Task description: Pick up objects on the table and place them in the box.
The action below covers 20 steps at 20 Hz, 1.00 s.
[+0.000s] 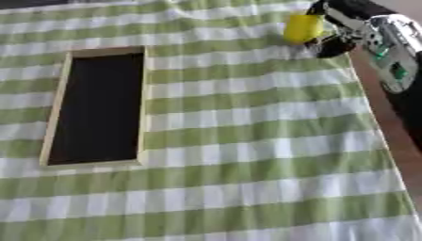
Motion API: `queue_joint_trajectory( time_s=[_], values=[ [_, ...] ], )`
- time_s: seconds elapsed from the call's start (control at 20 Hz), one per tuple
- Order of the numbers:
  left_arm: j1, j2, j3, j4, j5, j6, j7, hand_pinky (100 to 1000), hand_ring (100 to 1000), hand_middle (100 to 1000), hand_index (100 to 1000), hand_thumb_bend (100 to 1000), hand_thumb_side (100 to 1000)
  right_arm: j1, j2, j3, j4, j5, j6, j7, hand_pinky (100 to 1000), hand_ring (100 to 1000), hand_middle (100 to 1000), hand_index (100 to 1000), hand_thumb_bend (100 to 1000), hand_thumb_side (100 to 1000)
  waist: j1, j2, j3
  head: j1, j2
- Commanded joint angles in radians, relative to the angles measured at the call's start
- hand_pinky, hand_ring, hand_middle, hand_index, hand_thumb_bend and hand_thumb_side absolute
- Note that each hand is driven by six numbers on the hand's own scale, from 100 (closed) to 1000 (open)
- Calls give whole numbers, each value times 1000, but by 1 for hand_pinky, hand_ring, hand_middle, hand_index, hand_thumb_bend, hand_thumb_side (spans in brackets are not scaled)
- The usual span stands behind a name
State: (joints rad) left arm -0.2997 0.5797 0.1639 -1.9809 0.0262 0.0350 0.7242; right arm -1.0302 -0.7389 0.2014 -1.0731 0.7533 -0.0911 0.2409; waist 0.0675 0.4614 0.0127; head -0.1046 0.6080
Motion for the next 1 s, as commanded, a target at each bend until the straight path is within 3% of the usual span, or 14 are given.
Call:
queue_joint_trajectory(
  time_s=[0.05, 0.3, 0.55, 1.0],
  values=[
    [-3, 25, 11, -19, 0, -1, -1, 881, 848, 799, 954, 499, 744, -25, -42, -11, -66, -25, 3, -2, 886, 819, 632, 686, 100, 100, -6, -38, -1, 2, 8],
    [-1, 28, 10, -19, -3, -1, -3, 881, 848, 800, 953, 499, 744, -34, -46, 9, -204, -98, 7, 7, 887, 802, 620, 677, 100, 100, -14, -58, 1, -5, 22],
    [-10, 24, 6, -19, -5, -6, -9, 881, 845, 801, 953, 500, 742, -70, 9, 98, -344, -125, -12, 63, 879, 778, 623, 680, 100, 100, -21, -77, 9, -19, 35],
    [-29, 16, -2, -19, -14, -24, -22, 882, 846, 802, 954, 499, 743, -153, 297, 241, -422, -78, -52, 168, 865, 764, 628, 685, 100, 100, -33, -90, 52, -52, 49]
  ],
)
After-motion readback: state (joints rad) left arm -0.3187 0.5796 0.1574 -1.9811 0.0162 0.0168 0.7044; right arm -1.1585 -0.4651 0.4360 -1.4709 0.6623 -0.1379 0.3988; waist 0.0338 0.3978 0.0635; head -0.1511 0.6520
